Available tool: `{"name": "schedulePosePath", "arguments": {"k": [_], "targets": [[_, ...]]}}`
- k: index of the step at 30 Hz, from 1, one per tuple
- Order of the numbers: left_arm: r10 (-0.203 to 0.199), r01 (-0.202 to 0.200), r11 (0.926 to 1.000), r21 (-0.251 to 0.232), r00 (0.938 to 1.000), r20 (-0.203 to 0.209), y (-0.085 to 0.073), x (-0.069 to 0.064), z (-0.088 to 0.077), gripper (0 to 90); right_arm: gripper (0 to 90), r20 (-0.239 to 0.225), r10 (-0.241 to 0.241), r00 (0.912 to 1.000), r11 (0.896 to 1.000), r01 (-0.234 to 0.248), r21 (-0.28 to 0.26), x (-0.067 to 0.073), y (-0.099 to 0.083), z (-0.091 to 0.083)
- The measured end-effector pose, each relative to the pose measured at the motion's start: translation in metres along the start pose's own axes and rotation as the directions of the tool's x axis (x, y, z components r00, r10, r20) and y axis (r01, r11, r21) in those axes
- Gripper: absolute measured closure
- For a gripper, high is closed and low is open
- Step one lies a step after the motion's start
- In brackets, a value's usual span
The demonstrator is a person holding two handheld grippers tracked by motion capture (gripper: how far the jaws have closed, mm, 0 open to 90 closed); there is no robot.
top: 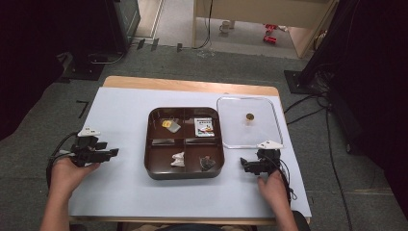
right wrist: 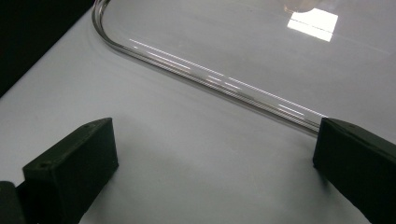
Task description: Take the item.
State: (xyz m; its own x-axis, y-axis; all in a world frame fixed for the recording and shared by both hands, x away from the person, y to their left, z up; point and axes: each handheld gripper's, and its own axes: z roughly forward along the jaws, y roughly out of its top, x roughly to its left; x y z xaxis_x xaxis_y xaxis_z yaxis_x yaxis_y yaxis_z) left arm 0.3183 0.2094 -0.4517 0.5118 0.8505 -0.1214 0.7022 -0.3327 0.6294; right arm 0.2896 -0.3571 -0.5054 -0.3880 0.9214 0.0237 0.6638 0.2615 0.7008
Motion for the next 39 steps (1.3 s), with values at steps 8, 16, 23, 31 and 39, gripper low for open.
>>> {"name": "schedulePosePath", "arguments": {"k": [8, 16, 23, 31, 39], "targets": [[0.009, -0.009, 0.9999, -0.004, 0.9998, 0.015, 0.006, -0.005, 0.002, 42.3, 0.0, 0.000, 0.000, 1.0000, 1.000, 0.000, 0.000, 0.000, 0.000, 0.000], [0.027, -0.027, 0.9996, -0.007, 0.9993, 0.026, 0.013, -0.013, 0.002, 42.3, 0.0, 0.000, 0.000, 1.0000, 1.000, 0.000, 0.000, 0.000, 0.000, 0.000], [0.055, -0.054, 0.9983, -0.022, 0.9973, 0.048, 0.022, -0.022, 0.001, 42.0, 0.0, 0.001, 0.000, 1.0000, 1.000, 0.000, 0.000, 0.000, 0.000, 0.000], [0.075, -0.072, 0.9966, -0.040, 0.9946, 0.071, 0.028, -0.029, -0.001, 42.5, 0.0, 0.001, 0.000, 1.0000, 1.000, 0.000, -0.001, 0.000, 0.000, 0.000], [0.117, -0.111, 0.9915, -0.069, 0.9889, 0.092, 0.037, -0.041, -0.003, 42.8, 0.0, 0.001, -0.001, 1.0000, 1.000, 0.001, -0.001, 0.000, 0.000, 0.000]]}}
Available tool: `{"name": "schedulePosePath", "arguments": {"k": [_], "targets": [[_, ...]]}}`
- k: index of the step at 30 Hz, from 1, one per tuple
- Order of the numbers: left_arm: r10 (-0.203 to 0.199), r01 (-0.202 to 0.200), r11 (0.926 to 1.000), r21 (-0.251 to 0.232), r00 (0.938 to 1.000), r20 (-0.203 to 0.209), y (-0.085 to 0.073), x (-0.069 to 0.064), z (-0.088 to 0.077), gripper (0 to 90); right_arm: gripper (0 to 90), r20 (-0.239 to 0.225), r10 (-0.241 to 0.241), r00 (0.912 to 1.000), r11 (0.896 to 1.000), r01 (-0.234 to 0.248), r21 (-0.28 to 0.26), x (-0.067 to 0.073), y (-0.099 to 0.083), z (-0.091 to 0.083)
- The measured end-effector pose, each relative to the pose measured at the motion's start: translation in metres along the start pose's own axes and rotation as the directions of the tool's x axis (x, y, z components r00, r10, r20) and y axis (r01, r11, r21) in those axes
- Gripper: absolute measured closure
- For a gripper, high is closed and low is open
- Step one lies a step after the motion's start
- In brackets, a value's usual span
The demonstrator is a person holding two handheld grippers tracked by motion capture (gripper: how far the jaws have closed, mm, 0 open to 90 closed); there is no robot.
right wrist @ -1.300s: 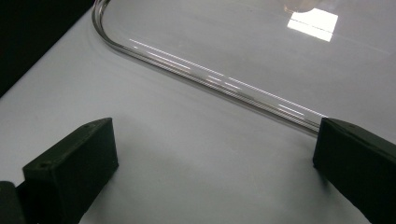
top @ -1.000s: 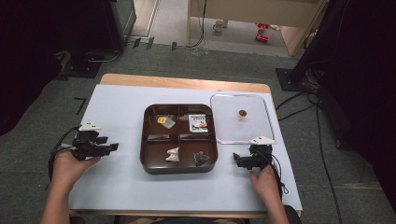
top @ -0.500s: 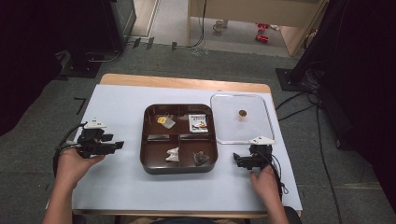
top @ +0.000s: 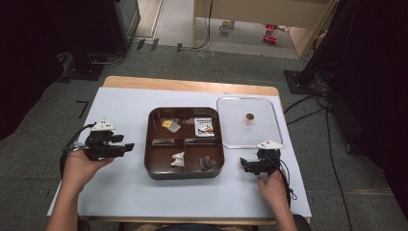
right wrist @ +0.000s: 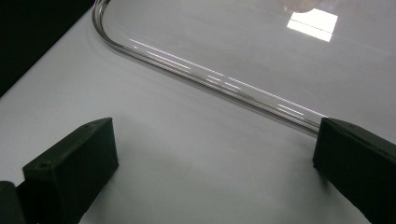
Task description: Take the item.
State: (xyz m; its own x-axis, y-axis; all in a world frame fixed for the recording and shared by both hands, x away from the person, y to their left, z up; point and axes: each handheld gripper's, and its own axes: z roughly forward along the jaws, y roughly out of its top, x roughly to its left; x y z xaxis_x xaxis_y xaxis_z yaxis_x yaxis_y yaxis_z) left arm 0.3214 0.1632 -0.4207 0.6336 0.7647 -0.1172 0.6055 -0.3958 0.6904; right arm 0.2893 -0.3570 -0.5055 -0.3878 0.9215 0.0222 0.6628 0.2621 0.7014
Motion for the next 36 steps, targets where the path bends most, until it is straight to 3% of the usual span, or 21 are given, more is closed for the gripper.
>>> {"name": "schedulePosePath", "arguments": {"k": [6, 17, 27, 36], "targets": [[0.027, -0.026, 0.9991, -0.034, 0.9988, 0.042, 0.009, -0.011, -0.002, 42.7, 0.0, 0.000, -0.001, 1.0000, 1.000, 0.001, 0.000, 0.000, 0.000, 0.000], [0.084, -0.081, 0.9960, -0.037, 0.9942, 0.067, 0.018, -0.026, 0.007, 43.2, 0.0, 0.001, -0.001, 1.0000, 1.000, 0.001, -0.001, 0.000, 0.000, 0.000], [0.133, -0.131, 0.9911, -0.028, 0.9863, 0.098, 0.022, -0.040, 0.023, 42.9, 0.0, 0.000, 0.001, 1.0000, 1.000, -0.001, -0.001, 0.000, 0.000, 0.000], [0.173, -0.172, 0.9849, -0.017, 0.9756, 0.136, 0.026, -0.052, 0.038, 43.2, 0.0, 0.000, 0.000, 1.0000, 1.000, 0.000, -0.001, 0.000, 0.000, 0.000]]}}
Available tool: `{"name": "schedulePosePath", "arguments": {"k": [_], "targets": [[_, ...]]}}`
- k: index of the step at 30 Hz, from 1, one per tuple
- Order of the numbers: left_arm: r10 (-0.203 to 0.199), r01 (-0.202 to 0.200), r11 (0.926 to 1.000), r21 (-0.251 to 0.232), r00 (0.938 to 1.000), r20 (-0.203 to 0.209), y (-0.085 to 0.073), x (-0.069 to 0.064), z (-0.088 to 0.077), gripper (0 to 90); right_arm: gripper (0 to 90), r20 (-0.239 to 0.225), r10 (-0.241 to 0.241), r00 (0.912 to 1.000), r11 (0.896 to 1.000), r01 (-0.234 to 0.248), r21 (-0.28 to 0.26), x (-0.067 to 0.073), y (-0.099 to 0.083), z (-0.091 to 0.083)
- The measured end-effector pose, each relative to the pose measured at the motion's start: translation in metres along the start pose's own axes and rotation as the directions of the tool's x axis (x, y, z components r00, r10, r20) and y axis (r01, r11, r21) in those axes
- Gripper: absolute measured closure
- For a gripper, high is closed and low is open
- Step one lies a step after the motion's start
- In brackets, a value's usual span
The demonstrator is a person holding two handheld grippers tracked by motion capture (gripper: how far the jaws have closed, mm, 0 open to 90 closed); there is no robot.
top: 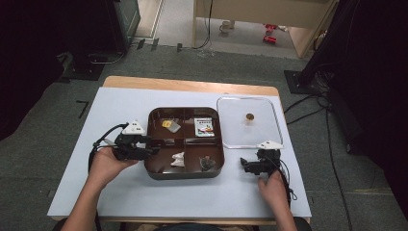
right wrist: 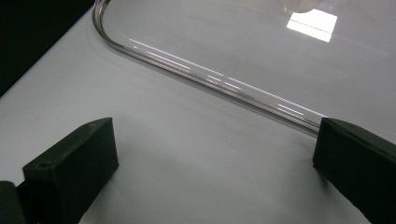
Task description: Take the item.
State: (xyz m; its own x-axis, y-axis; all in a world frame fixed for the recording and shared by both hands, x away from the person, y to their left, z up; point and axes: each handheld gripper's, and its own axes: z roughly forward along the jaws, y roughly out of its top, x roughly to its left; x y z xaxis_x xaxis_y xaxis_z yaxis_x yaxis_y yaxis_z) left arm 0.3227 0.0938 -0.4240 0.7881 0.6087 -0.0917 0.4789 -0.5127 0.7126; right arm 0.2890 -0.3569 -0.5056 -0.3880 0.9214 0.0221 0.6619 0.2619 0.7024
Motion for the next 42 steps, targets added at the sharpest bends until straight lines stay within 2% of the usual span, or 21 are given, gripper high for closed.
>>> {"name": "schedulePosePath", "arguments": {"k": [5, 6, 19, 20, 26, 35, 36, 42], "targets": [[0.008, -0.008, 0.9998, 0.017, 0.9998, 0.018, 0.004, -0.005, 0.010, 43.1, 0.0, 0.000, 0.000, 1.0000, 1.000, 0.000, 0.000, 0.000, 0.000, 0.000], [0.020, -0.020, 0.9995, 0.023, 0.9996, 0.022, 0.005, -0.006, 0.013, 43.3, 0.0, 0.001, 0.000, 1.0000, 1.000, 0.000, -0.001, 0.000, 0.000, 0.000], [0.056, -0.058, 0.9972, 0.047, 0.9976, 0.041, 0.009, -0.013, 0.027, 46.3, 0.0, 0.007, -0.001, 1.0000, 1.000, 0.001, -0.002, 0.001, 0.000, 0.000], [0.072, -0.074, 0.9960, 0.049, 0.9963, 0.047, 0.010, -0.015, 0.029, 46.4, 0.0, 0.008, -0.003, 1.0000, 1.000, 0.003, -0.003, 0.001, 0.000, 0.000], [0.099, -0.104, 0.9926, 0.063, 0.9926, 0.070, 0.012, -0.021, 0.038, 47.8, 0.0, 0.009, -0.005, 0.9999, 1.000, 0.005, -0.004, 0.001, 0.000, -0.001], [0.121, -0.128, 0.9883, 0.083, 0.9893, 0.081, 0.013, -0.028, 0.047, 50.2, 0.0, 0.009, -0.006, 0.9999, 1.000, 0.006, -0.004, 0.001, 0.000, -0.001], [0.133, -0.141, 0.9854, 0.095, 0.9874, 0.085, 0.014, -0.030, 0.048, 50.5, 0.0, 0.010, -0.006, 0.9999, 1.000, 0.006, -0.004, 0.001, 0.000, -0.001], [0.149, -0.159, 0.9814, 0.108, 0.9848, 0.088, 0.014, -0.034, 0.053, 51.0, 0.0, 0.009, -0.007, 0.9999, 1.000, 0.007, -0.004, 0.001, 0.000, -0.001]]}}
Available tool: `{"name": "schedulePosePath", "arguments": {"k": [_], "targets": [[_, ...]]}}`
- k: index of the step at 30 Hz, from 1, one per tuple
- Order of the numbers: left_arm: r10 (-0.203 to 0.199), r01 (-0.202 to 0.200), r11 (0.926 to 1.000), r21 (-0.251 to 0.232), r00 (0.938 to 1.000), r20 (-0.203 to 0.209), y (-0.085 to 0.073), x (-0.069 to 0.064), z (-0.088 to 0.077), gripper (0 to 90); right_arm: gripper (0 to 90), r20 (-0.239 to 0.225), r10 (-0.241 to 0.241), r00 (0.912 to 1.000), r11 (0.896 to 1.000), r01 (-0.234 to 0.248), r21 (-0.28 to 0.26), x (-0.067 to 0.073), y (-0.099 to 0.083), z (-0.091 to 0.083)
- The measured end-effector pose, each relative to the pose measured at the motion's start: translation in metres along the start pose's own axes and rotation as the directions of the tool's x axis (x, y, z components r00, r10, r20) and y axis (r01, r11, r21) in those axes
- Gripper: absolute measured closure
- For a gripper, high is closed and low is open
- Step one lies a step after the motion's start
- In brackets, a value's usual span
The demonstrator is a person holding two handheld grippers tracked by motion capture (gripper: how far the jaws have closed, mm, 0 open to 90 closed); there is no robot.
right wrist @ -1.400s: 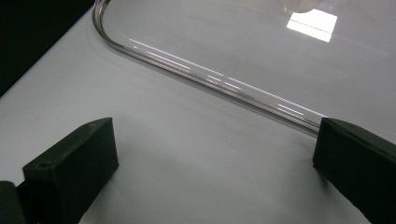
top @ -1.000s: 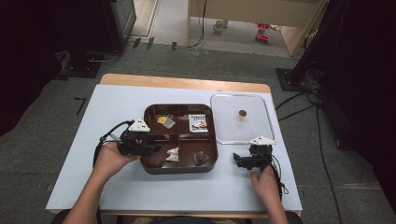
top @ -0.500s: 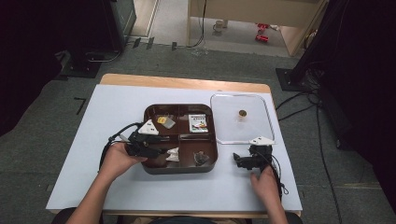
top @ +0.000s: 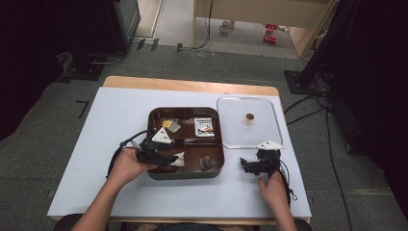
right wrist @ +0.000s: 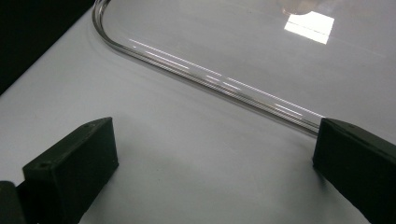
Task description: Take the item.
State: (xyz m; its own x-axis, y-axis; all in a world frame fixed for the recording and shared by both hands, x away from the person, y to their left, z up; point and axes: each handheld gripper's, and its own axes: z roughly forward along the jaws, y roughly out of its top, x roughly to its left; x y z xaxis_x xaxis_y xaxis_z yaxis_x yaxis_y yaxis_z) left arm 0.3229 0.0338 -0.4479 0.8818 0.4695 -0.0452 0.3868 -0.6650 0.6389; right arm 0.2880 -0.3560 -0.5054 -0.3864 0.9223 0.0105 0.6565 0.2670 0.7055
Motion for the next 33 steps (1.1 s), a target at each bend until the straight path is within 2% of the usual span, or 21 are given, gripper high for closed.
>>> {"name": "schedulePosePath", "arguments": {"k": [2, 10, 15, 20, 25, 33], "targets": [[0.013, -0.013, 0.9998, 0.012, 0.9999, -0.002, 0.001, -0.002, 0.003, 51.2, 0.0, 0.000, 0.000, 1.0000, 1.000, 0.000, 0.000, 0.000, 0.000, 0.000], [0.025, -0.024, 0.9974, 0.068, 0.9995, -0.017, 0.003, -0.007, 0.011, 50.4, 0.0, 0.000, 0.000, 1.0000, 1.000, 0.000, 0.000, 0.000, 0.000, 0.000], [0.035, -0.033, 0.9959, 0.084, 0.9992, -0.018, 0.004, -0.009, 0.013, 55.3, 0.0, 0.000, 0.000, 1.0000, 1.000, 0.000, 0.000, 0.000, 0.000, 0.000], [0.027, -0.027, 0.9941, 0.106, 0.9996, -0.006, 0.004, -0.009, 0.015, 60.7, 0.0, 0.000, 0.000, 1.0000, 1.000, 0.000, 0.000, 0.000, 0.000, 0.000], [0.029, -0.027, 0.9924, 0.120, 0.9995, -0.013, 0.004, -0.011, 0.017, 65.0, 0.0, 0.000, 0.000, 1.0000, 1.000, 0.000, 0.000, 0.000, 0.000, 0.000], [-0.007, 0.007, 0.9917, 0.128, 1.0000, 0.000, 0.004, -0.009, 0.016, 71.3, 0.0, 0.000, 0.001, 1.0000, 1.000, -0.001, 0.000, 0.000, 0.000, 0.000]]}}
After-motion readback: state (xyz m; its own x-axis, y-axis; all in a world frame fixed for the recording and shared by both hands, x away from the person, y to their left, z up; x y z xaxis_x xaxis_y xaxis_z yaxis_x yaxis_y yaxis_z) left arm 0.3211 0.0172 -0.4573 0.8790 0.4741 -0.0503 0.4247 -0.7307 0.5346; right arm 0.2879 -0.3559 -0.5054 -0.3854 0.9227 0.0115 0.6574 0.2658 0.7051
